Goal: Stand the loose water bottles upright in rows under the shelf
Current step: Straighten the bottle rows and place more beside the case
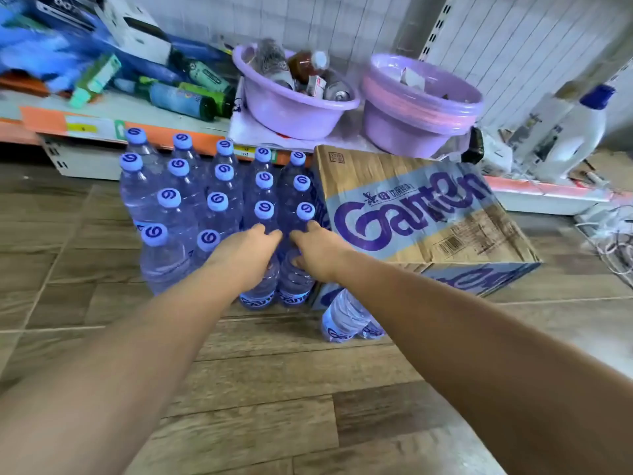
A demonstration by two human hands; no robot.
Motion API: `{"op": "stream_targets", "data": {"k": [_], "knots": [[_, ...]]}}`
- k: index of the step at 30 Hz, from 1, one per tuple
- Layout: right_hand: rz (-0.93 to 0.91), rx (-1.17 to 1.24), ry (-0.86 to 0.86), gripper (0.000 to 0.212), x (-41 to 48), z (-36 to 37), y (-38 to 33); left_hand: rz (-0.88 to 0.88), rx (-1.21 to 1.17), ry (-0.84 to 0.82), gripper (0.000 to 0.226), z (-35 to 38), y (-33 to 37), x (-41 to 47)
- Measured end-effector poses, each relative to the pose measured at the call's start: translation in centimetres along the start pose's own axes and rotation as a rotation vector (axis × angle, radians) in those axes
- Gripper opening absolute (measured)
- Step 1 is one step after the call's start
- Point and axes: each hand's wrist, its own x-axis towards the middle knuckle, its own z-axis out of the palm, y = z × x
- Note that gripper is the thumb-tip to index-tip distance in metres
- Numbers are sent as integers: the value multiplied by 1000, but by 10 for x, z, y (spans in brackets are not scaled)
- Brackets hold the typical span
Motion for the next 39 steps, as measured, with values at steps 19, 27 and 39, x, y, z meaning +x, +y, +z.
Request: {"op": "stream_targets", "data": {"k": [19, 27, 39], "knots": [[-94, 377, 502, 28, -103, -131, 45, -32, 118, 160, 18, -134, 57, -43], [-30, 279, 584, 25, -169, -186, 115, 58, 117, 337, 19, -210, 135, -35], [87, 213, 368, 8, -208, -146, 230, 194, -59, 236, 20, -180, 278, 3]]}}
